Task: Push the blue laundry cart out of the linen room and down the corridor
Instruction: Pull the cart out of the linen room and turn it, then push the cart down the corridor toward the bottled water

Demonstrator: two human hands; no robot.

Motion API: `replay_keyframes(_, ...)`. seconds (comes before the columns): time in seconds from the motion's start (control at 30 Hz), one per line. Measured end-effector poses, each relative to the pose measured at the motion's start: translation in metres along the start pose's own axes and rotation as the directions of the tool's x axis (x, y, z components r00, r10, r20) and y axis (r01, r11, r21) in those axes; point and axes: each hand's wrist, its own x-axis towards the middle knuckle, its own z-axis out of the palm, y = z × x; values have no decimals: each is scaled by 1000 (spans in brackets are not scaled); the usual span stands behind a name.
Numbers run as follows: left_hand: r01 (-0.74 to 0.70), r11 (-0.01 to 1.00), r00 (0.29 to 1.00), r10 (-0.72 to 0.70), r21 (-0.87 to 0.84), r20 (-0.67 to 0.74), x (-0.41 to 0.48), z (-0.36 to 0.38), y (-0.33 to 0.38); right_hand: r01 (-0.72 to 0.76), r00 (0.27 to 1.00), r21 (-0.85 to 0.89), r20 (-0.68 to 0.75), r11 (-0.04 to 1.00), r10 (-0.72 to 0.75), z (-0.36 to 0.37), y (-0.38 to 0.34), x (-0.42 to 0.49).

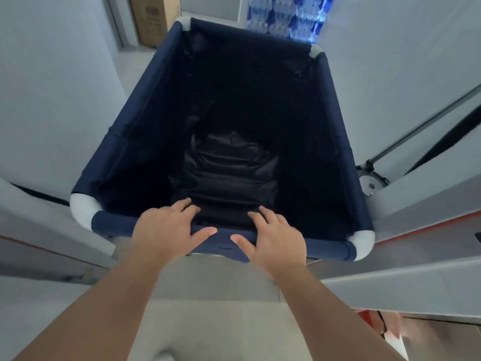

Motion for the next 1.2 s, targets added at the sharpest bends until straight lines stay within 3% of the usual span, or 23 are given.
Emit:
replay_keyframes(0.7, -144, 989, 989, 145, 44, -9, 289, -3, -50, -168, 985, 39, -32, 985, 169, -20, 51, 257)
replay_keyframes(1.2, -169, 986, 982, 169, -14, 89, 488, -2, -74, -234, 972, 42, 28, 971, 233, -41, 100, 425)
